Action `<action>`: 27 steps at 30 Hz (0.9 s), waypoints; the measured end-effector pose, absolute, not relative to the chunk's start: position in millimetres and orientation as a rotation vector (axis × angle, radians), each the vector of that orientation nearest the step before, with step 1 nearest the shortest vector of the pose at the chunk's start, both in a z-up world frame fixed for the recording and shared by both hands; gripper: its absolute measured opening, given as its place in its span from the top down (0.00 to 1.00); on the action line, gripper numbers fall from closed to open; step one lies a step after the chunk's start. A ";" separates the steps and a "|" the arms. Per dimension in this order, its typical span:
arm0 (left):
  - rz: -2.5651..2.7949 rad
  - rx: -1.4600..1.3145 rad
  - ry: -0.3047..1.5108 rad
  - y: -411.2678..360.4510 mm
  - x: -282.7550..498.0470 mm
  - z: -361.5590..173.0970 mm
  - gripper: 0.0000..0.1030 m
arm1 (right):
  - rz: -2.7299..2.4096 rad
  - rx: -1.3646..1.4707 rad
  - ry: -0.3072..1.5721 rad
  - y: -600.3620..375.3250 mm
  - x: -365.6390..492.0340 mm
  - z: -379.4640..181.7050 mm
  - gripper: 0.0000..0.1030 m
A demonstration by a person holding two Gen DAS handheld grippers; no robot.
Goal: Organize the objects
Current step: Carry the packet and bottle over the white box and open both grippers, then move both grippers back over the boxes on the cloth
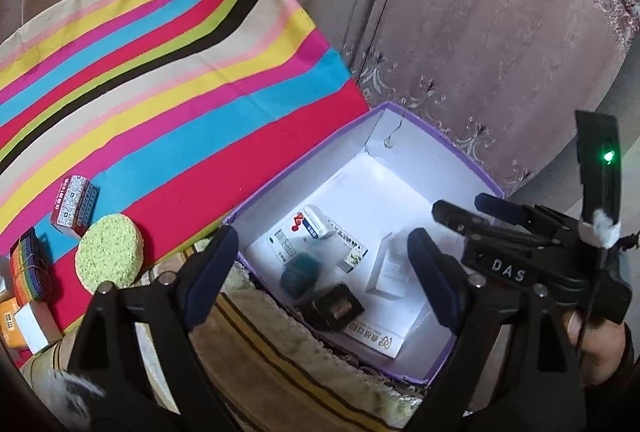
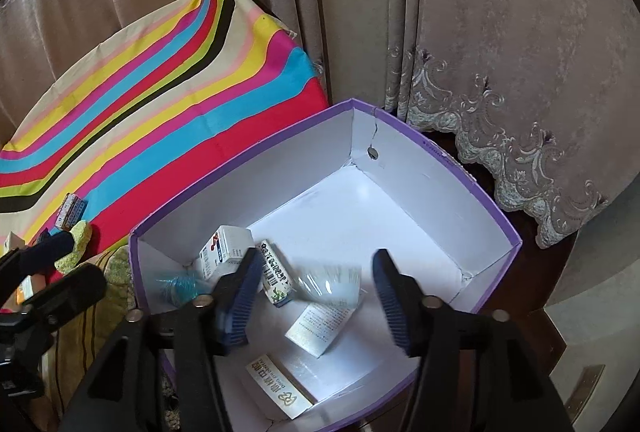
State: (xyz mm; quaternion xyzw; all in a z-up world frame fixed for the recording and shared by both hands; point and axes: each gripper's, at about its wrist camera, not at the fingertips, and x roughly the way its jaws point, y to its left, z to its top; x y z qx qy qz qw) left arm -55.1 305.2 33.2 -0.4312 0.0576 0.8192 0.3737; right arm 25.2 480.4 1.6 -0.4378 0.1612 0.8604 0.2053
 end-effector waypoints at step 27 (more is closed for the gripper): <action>2.487 -0.795 0.076 190.2 -58.6 75.5 0.08 | 2.691 -1.071 0.126 381.5 -13.1 50.4 0.17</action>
